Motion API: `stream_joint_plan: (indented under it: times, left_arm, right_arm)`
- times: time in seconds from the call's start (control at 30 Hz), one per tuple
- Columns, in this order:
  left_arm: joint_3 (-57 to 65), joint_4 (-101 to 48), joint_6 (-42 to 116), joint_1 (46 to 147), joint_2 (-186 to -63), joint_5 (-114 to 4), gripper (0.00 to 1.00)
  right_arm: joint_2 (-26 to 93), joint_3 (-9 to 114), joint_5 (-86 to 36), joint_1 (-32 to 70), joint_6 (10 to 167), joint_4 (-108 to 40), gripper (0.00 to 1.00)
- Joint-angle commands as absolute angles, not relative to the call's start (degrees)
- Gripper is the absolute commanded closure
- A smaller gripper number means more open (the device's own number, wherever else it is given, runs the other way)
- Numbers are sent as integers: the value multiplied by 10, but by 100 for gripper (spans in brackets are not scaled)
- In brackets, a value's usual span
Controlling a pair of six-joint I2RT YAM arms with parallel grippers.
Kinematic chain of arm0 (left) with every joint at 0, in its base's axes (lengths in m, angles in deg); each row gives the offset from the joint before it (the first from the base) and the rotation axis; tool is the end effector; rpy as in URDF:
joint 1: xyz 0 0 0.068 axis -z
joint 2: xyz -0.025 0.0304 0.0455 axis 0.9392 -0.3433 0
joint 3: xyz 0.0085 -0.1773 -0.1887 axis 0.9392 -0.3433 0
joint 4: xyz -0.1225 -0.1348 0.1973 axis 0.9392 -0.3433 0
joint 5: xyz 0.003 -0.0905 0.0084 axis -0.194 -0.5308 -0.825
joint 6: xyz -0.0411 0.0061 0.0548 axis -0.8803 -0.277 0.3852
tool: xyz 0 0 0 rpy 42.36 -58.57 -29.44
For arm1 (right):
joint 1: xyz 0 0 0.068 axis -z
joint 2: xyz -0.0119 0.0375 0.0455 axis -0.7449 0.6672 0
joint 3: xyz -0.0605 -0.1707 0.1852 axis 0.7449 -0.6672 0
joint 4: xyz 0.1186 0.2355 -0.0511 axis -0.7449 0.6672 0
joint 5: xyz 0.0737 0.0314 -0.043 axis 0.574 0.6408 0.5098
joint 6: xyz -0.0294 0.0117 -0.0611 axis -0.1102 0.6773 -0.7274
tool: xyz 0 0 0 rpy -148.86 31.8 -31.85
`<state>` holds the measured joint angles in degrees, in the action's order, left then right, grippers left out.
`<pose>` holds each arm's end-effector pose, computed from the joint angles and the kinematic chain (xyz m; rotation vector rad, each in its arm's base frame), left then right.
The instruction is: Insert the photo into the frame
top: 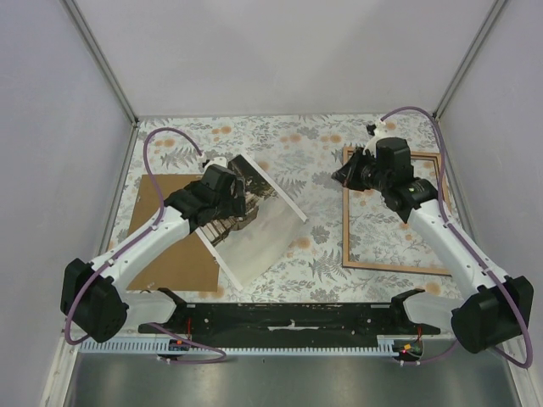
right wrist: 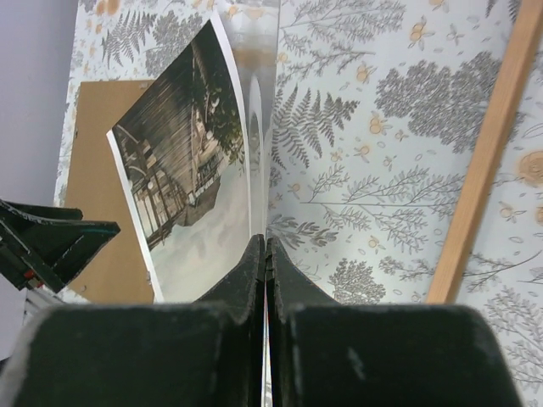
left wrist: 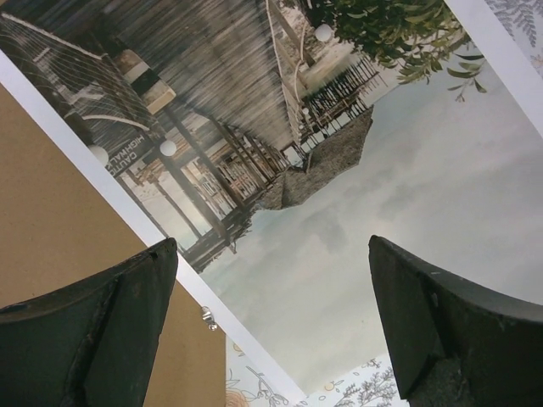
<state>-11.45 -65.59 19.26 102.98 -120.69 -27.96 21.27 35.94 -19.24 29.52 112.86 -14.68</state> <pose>0.2432 -0.1367 0.2433 -0.0691 2.4140 -0.0850 0.2815 0.1080 0.2978 0.0914 2.1698 0.7498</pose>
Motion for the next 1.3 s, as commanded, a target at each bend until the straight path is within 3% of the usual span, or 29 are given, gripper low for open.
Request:
stream_joint_plan:
  times: [0.0, 0.6, 0.9, 1.27]
  left_arm:
    - [-118, -631, 177, 1024, -1192, -315, 0]
    - [-119, -506, 133, 999, -1208, -496, 0]
    - [-187, -256, 6, 980, -1248, -643, 0]
    - [-262, 14, -150, 950, -1327, -745, 0]
  right_arm:
    - [198, 413, -252, 296, 1079, -102, 100]
    - [178, 555, -206, 368, 1033, -11, 100]
    - [190, 639, -154, 376, 1062, 21, 100]
    - [177, 641, -64, 380, 1143, -19, 100]
